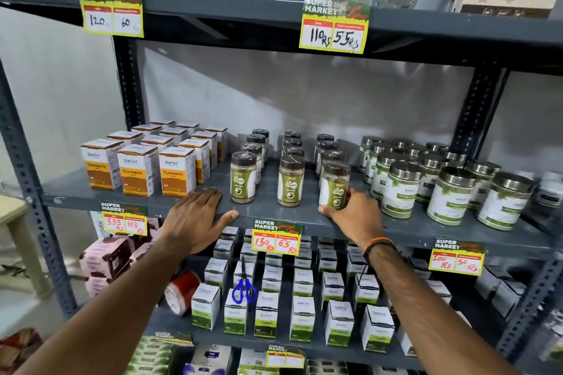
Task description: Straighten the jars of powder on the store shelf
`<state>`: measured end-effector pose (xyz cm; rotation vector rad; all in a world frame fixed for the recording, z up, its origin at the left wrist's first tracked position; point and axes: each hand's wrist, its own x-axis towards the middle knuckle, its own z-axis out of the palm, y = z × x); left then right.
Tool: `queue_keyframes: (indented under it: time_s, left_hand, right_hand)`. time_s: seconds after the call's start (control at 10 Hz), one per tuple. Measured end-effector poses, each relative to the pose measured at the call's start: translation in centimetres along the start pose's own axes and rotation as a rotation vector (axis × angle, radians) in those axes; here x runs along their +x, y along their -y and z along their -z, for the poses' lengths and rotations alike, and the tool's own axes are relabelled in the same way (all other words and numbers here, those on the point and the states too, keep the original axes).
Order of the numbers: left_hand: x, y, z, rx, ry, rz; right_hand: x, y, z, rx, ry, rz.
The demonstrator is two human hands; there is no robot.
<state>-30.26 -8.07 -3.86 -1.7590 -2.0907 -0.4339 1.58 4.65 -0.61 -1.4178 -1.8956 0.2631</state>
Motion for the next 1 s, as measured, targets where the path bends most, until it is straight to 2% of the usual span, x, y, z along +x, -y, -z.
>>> queue_keyframes:
  time_s: [0.3, 1.0]
  left_hand:
    - [0.0, -0.1, 0.1, -0.008, 0.014, 0.004]
    - [-0.2, -0.2, 0.1, -0.041, 0.034, 0.022]
  right_hand:
    - [0.7, -0.6, -0.7, -0.044, -0.051, -0.083]
    - [1.3, -1.4, -1.6, -0.033, -0.071, -0.076]
